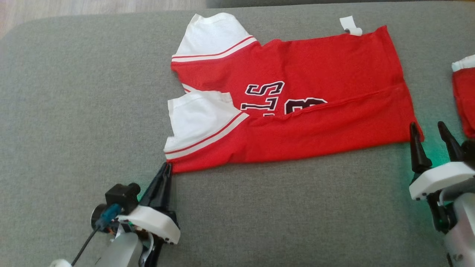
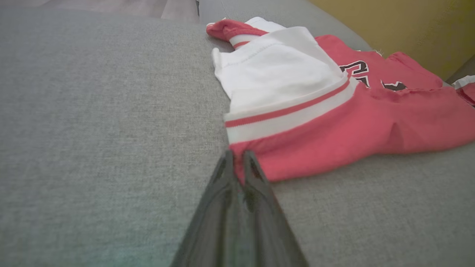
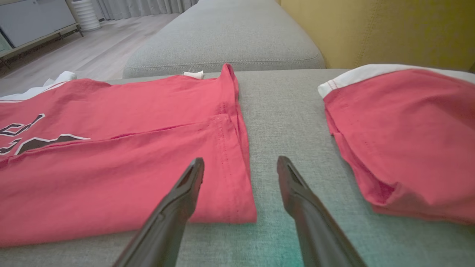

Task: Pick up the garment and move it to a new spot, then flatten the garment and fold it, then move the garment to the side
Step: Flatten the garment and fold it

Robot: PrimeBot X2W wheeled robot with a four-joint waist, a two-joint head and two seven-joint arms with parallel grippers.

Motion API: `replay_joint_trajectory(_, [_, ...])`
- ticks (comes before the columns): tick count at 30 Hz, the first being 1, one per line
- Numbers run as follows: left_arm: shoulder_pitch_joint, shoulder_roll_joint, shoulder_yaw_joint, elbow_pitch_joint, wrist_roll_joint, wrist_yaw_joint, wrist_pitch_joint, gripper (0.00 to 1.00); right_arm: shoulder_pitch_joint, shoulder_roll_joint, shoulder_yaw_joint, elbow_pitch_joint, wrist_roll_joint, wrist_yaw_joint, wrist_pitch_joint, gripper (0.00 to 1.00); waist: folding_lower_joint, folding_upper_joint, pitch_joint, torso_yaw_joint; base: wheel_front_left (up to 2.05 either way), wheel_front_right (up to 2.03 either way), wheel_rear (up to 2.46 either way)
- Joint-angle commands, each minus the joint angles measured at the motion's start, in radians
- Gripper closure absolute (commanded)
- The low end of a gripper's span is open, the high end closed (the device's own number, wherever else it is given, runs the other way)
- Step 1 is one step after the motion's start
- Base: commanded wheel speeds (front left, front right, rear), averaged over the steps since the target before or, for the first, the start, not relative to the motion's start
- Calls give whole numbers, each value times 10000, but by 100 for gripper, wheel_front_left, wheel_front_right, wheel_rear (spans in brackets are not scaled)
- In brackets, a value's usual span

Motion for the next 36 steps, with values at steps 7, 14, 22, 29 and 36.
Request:
replay_joint_trajectory(7, [-593, 186, -419, -28, -583, -56, -55, 100, -561, -181, 75, 234, -118, 65, 647, 0, -1, 0, 104, 272, 0, 0, 0])
replay_joint_trajectory(14, [-656, 367, -762, -132, -872, -58, -55, 100, -957, -68, -337, 1218, -727, 65, 1981, 100, -1, 0, -12, 456, 0, 0, 0])
replay_joint_trajectory(22, [-496, 568, -802, -200, -937, -58, -55, 100, -708, -49, -618, 1066, -1107, 65, 2186, 100, -1, 0, -384, 481, 0, 0, 0])
replay_joint_trajectory(29, [464, 901, -666, -588, -970, 25, -55, 100, 424, -236, -529, 293, -724, 65, 2683, 100, -1, 0, -1048, 242, 0, 0, 0])
replay_joint_trajectory(36, [1924, 1236, -784, -1646, -1144, 440, 423, 100, 1979, -628, -441, -881, -261, 65, 3198, 100, -1, 0, -1669, 119, 0, 0, 0])
